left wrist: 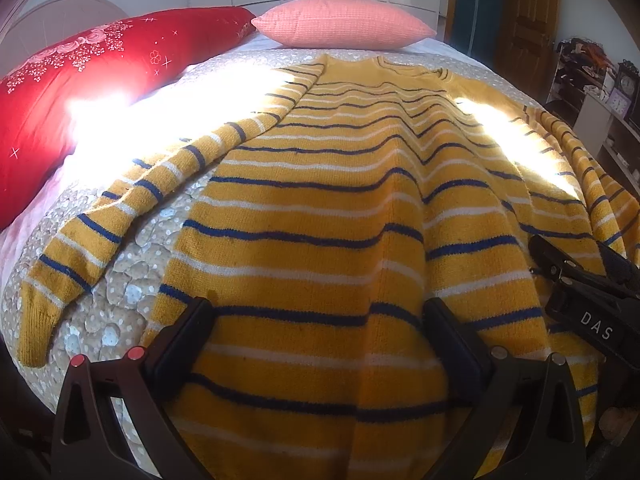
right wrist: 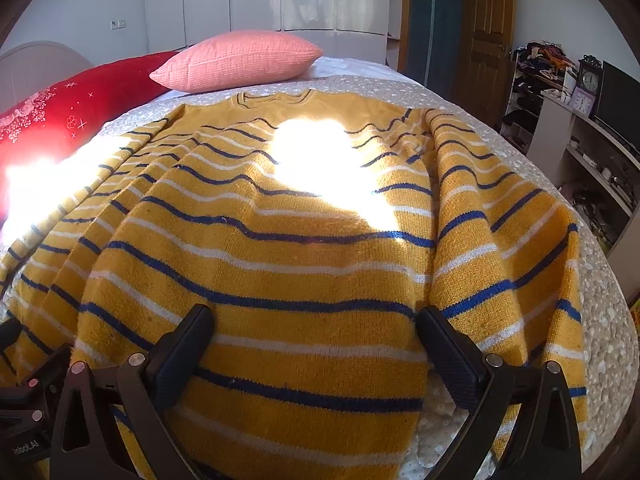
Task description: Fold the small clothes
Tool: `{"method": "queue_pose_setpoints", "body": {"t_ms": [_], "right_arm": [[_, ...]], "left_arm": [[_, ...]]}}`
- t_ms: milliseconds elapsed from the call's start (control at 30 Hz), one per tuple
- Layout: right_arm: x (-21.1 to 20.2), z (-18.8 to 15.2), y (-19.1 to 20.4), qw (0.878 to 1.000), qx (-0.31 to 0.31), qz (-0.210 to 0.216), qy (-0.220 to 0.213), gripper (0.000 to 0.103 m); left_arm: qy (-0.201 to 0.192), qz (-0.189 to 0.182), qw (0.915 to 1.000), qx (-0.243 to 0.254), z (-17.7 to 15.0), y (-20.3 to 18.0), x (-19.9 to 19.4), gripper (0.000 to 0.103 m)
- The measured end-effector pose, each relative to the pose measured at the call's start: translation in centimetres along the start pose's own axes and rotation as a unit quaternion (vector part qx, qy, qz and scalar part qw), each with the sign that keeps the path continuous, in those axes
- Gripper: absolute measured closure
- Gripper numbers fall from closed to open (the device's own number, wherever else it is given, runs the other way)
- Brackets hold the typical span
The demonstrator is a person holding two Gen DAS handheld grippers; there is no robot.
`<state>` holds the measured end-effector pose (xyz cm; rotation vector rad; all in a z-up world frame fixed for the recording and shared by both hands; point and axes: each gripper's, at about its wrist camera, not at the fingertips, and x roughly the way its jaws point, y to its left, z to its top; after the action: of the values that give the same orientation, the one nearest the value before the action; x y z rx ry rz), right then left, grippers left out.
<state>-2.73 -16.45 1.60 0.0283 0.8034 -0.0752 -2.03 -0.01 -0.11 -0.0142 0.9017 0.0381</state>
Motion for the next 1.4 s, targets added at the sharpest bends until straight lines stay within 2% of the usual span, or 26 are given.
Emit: {"method": "queue_pose_setpoints", "body": {"t_ms": [233,567,867,1400], "right_arm": [[-0.4,-0.4,0.3,1.000,0.000,-0.001,-0.005,0.000],[-0.8,-0.6,0.6,1.000,-0.005,-0.008,-0.012,0.000],[-0.9,-0.6,0.5,1.000,-0.006,-0.011,-0.013,0.000],[-1.0,-0.6,0.5,1.000,-0.006,-0.012,-0.014,0.000]], "left_arm": [[0.000,0.007,1.0000,-0.003,0.1,0.0,0.2,0.000],[-0.032,0.002,0.9995,-0.004,-0.7,0.1,0.1,0.000],[-0.045,0.001,0.9990,-0.002,-1.1,0.0,0.0,0.000],[-0.050,0.001,0.9987,-0.001,-1.2,0.0,-0.2,0.000]]}}
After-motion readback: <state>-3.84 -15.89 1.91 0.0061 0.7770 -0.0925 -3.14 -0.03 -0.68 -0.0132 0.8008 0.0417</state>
